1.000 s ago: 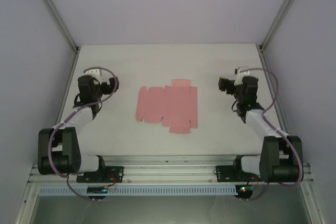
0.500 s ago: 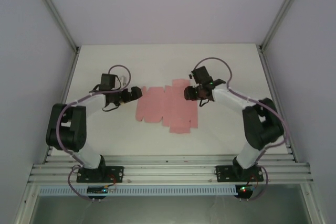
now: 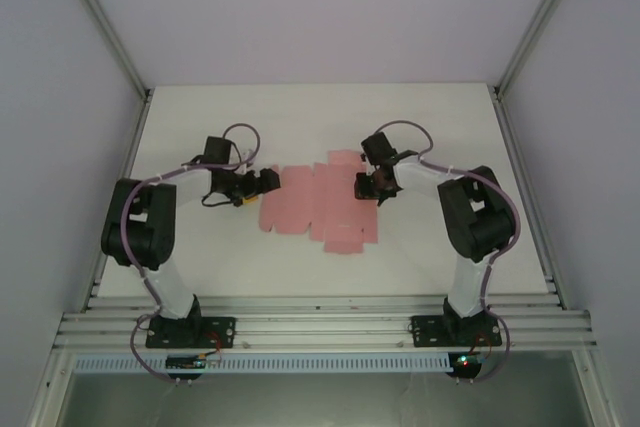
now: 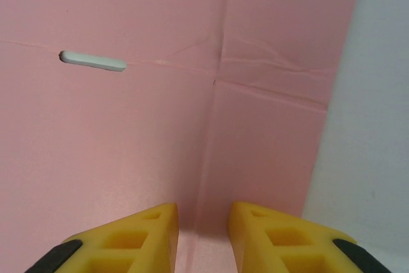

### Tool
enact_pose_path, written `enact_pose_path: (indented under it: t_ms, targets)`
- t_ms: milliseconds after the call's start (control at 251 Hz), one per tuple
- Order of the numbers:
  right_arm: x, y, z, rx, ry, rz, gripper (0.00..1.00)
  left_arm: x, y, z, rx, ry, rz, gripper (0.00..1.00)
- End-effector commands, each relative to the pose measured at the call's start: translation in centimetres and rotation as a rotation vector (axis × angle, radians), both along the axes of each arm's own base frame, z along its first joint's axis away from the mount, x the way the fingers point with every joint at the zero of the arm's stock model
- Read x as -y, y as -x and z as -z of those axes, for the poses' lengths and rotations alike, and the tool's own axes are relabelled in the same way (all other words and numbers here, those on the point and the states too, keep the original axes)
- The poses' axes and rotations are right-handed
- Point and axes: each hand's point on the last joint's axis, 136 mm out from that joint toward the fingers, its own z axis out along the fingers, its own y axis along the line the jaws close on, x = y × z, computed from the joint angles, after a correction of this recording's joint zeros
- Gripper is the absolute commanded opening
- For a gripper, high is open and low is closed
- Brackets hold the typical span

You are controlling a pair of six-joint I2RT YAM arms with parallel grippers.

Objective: Assemble paper box

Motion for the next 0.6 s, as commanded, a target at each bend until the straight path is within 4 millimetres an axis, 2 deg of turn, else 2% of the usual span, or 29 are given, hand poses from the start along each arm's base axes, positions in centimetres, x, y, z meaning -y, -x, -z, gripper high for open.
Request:
enact_pose_path:
  t_ms: [0, 212, 379, 519, 595]
  targets:
    - [1.9, 3.2, 3.7, -0.129, 0.053, 0.025, 0.31, 1.1, 0.6, 0.4, -0.043, 0.018, 0.059, 0.90]
    - [1.6, 3.7, 4.5, -0.142, 0.022, 0.012, 0.29, 3.6, 1.4, 1.0, -0.074, 0.075, 0.161, 0.81]
    - [1.5, 3.7, 4.6, -0.134, 0.000, 0.014, 0.29, 5.6, 0.8, -1.2, -0.011, 0.240, 0.196, 0.78]
    - [1.3, 3.7, 4.5, -0.123, -0.036, 0.011, 0.29, 6.4, 0.3, -3.6, 0.078, 0.335, 0.213, 0.60]
    - [1.2, 3.6, 4.6, -0.115, -0.063, 0.014, 0.29, 6.7, 0.1, -4.8, 0.124, 0.401, 0.220, 0.59]
